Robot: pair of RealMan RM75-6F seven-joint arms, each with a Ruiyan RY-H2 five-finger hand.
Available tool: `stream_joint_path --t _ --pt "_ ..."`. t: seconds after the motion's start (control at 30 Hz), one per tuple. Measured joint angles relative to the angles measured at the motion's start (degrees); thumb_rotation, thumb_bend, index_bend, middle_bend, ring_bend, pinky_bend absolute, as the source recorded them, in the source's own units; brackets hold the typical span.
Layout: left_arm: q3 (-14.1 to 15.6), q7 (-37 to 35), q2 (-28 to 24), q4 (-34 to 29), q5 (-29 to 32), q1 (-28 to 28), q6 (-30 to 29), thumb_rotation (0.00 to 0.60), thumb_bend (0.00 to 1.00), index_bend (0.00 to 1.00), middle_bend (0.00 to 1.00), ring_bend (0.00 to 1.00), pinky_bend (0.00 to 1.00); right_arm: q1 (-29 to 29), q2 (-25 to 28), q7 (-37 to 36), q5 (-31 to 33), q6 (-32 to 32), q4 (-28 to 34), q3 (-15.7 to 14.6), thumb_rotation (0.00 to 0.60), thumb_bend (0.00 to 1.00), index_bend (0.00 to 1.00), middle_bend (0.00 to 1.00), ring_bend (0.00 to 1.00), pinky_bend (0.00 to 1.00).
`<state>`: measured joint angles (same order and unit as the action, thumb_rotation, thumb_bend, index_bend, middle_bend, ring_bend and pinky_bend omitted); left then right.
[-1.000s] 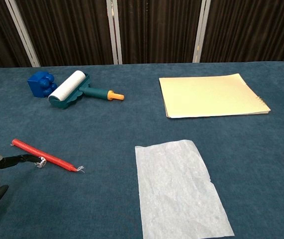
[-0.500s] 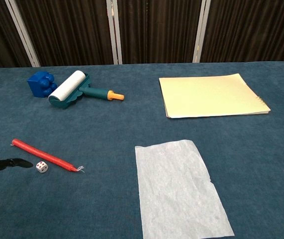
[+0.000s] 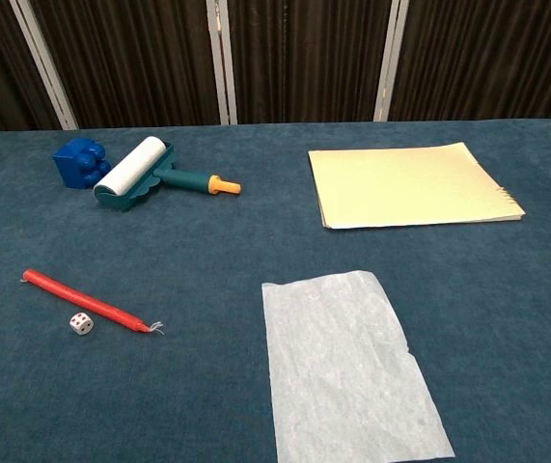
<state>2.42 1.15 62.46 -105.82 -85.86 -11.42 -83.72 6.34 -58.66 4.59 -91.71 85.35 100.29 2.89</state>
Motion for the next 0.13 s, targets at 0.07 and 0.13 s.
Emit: stream_joint_path --t 0.07,0.13 --pt "-0.69 1.58 -2.09 0.91 0.14 2.71 -3.65 0.600 0.00 0.00 0.00 0.00 0.00 0.06 -0.05 0.16 0.15 -0.15 -0.03 0.04 0.600 0.00 0.00 0.00 0.00 0.00" --pt "-1.08 2.92 -4.04 1.41 1.30 4.53 -4.89 0.600 0.00 0.00 0.00 0.00 0.00 0.10 -0.09 0.31 0.23 -0.29 0.00 0.02 0.600 0.00 0.00 0.00 0.00 0.00"
